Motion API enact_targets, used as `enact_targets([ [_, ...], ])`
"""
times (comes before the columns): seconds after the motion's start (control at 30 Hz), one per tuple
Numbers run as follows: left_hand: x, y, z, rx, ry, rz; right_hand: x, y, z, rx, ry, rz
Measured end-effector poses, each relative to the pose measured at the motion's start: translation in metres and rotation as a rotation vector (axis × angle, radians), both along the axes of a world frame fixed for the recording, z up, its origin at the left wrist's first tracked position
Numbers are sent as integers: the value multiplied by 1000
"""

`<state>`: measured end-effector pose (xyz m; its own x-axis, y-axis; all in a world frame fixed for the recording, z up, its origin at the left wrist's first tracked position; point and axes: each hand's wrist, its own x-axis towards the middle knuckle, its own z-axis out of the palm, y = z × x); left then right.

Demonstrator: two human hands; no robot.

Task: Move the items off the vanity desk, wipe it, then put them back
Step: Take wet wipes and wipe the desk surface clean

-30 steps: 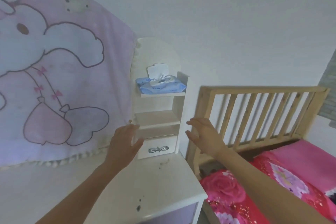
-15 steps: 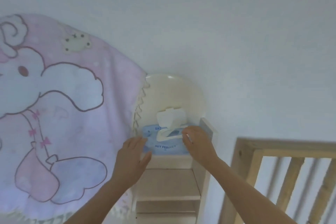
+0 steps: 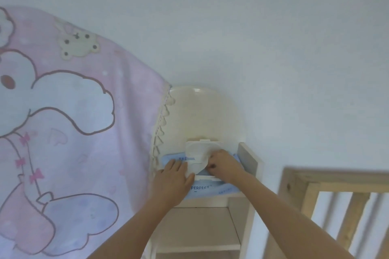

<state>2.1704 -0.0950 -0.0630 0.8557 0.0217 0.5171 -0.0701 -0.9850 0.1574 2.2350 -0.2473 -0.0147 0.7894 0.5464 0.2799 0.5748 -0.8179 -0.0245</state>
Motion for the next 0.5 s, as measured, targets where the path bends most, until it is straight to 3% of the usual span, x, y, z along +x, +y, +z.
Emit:
enact_targets([
  [0.5, 3, 5, -12, -6, -150, -43, -4, 10, 6, -182, -6, 29],
])
